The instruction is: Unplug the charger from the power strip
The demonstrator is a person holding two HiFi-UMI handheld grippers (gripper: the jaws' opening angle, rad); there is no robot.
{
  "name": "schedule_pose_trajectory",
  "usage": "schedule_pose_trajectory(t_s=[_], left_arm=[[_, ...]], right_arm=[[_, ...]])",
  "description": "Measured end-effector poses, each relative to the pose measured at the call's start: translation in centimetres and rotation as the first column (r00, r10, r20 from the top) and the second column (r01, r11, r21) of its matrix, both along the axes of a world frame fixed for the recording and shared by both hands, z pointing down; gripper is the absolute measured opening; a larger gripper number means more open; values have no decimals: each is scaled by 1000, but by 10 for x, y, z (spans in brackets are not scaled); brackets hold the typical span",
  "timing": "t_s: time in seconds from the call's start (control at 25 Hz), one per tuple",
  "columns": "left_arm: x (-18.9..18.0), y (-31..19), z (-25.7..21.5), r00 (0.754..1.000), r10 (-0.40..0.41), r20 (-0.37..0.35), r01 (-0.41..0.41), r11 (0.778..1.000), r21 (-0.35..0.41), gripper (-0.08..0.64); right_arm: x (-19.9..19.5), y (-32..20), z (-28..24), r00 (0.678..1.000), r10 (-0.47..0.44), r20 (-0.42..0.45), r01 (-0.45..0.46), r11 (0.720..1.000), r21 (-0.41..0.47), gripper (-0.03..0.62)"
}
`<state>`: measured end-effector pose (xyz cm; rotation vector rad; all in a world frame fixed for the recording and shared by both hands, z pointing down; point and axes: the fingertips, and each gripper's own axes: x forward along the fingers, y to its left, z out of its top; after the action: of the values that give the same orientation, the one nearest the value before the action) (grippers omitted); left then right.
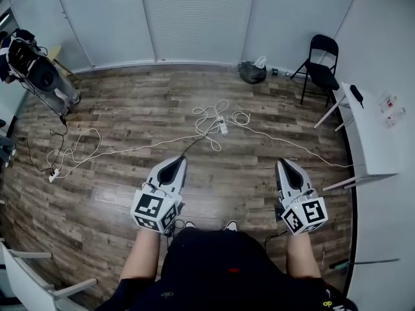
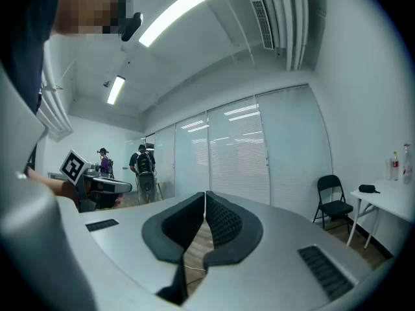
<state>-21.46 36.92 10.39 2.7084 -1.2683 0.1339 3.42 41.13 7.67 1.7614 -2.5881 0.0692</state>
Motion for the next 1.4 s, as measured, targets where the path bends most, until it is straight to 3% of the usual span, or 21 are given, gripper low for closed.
schedule_pose_trajectory(t_s=[0.68,0.88,1.08,1.4], left_arm=[[1,5,2,996,-68,50,69,998,-7,18],[25,8,4,993,-95,70,97,995,-12,18],[59,17,9,983,-100,153,97,995,27,18],[87,16,19,989,-102,106,104,994,-17,18]], right_arm=[[8,-19,14,994,-57,92,58,998,-8,28],[36,-20,27,990,-85,109,89,995,-32,28],[73,-17,44,984,-109,143,117,992,-47,28],[99,-22,61,977,-133,165,146,987,-68,28]])
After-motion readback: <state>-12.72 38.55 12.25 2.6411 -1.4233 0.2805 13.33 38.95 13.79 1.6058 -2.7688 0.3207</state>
